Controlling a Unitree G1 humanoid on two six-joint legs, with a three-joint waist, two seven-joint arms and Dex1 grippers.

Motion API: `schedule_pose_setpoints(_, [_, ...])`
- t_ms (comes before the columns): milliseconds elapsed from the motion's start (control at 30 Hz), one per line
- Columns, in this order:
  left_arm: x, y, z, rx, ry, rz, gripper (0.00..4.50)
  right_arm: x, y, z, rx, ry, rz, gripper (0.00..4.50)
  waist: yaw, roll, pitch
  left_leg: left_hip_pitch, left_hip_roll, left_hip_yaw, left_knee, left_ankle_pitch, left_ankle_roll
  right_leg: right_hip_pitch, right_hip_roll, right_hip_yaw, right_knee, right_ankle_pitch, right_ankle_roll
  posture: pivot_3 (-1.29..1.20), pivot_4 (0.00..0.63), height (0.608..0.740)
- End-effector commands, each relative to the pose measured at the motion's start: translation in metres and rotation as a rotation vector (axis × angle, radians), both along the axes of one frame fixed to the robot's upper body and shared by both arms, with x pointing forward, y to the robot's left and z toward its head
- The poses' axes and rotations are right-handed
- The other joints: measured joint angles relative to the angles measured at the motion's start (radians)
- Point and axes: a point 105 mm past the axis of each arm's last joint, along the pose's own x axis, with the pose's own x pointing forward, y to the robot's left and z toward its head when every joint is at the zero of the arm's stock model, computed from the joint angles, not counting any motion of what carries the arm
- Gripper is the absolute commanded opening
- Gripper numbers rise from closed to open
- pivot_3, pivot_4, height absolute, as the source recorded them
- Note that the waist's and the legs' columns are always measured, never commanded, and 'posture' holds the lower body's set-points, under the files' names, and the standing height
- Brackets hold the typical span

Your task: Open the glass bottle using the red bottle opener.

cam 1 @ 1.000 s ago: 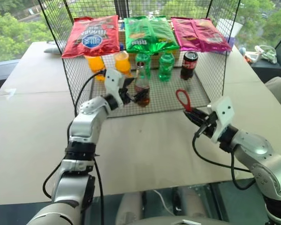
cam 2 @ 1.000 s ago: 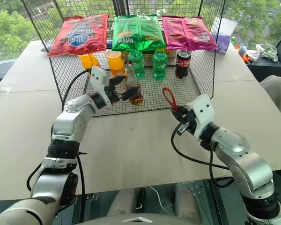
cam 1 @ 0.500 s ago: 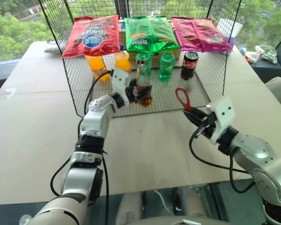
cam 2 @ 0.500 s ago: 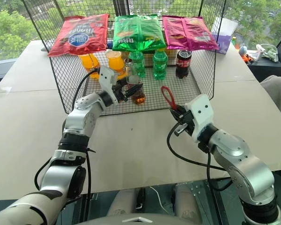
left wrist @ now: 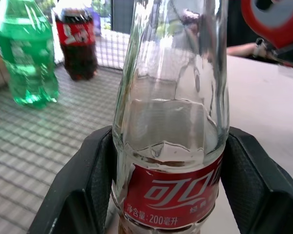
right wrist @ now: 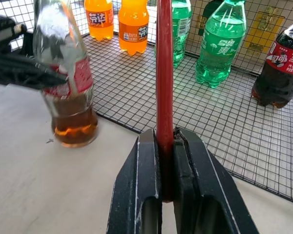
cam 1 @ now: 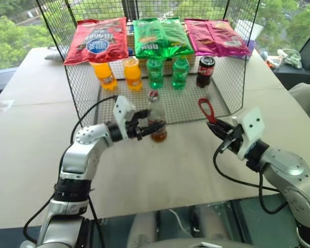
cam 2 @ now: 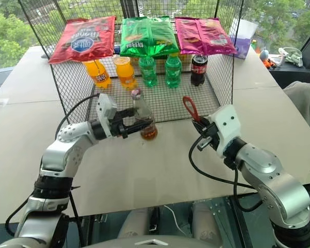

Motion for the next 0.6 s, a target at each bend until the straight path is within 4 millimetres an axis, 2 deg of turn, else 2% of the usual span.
schedule_pose_setpoints(33, [-0.008, -0.011, 0.01, -0.028, -0.067, -0.041, 2.5, 0.0, 0.005, 0.009, -0.006, -0.056, 0.016, 0.0, -0.001, 0.0, 0.0, 0.0, 0.0, 0.0, 0.0, 0.0, 0.0, 0.0, 0.0, 0.0, 0.0, 0.0, 0.0, 0.0, 0.15, 0.74])
schedule_pose_setpoints(100, [-0.008, -0.011, 0.01, -0.05, -0.067, -0.025, 3.5, 0.0, 0.007, 0.008, -0.007, -0.056, 0.021, 0.0, 0.0, 0.0, 0.0, 0.0, 0.0, 0.0, 0.0, 0.0, 0.0, 0.0, 0.0, 0.001, 0.001, 0.0, 0.0, 0.0, 0.15, 0.74])
schedule_pose_setpoints(133, [-0.009, -0.011, 0.011, -0.058, -0.064, -0.026, 3.77, 0.0, 0.007, 0.008, -0.007, -0.056, 0.022, 0.0, -0.001, 0.0, 0.0, 0.0, 0.0, 0.0, 0.0, 0.0, 0.0, 0.0, 0.0, 0.001, 0.001, 0.0, 0.0, 0.0, 0.15, 0.74])
schedule_pose_setpoints(167, [-0.01, -0.01, 0.012, -0.07, -0.069, -0.018, 4.25, 0.0, 0.007, 0.008, -0.007, -0.056, 0.022, 0.0, -0.001, 0.0, 0.0, 0.0, 0.0, 0.0, 0.0, 0.0, 0.0, 0.0, 0.0, 0.001, 0.001, 0.0, 0.0, 0.0, 0.15, 0.74])
schedule_pose_setpoints(200, [-0.01, -0.009, 0.015, -0.081, -0.074, -0.012, 4.38, 0.0, 0.007, 0.008, -0.007, -0.056, 0.022, 0.0, -0.001, 0.0, 0.0, 0.0, 0.0, 0.0, 0.0, 0.0, 0.0, 0.0, 0.0, 0.001, 0.001, 0.0, 0.0, 0.0, 0.15, 0.74])
schedule_pose_setpoints(367, [-0.007, -0.006, 0.032, -0.107, -0.111, 0.007, 4.38, 0.001, 0.005, 0.006, -0.013, -0.052, 0.02, 0.0, -0.002, 0.0, 0.0, 0.0, 0.0, 0.0, 0.0, 0.0, 0.0, 0.0, 0.0, 0.001, 0.001, 0.001, 0.001, 0.0, 0.15, 0.74])
schedule_pose_setpoints(600, [-0.008, -0.005, 0.044, -0.109, -0.129, -0.001, 4.38, 0.005, 0.005, 0.009, -0.031, -0.074, 0.02, 0.0, -0.003, 0.0, 0.0, 0.0, 0.0, 0.0, 0.001, 0.0, 0.0, 0.0, 0.0, 0.001, 0.001, 0.001, 0.001, 0.0, 0.15, 0.74])
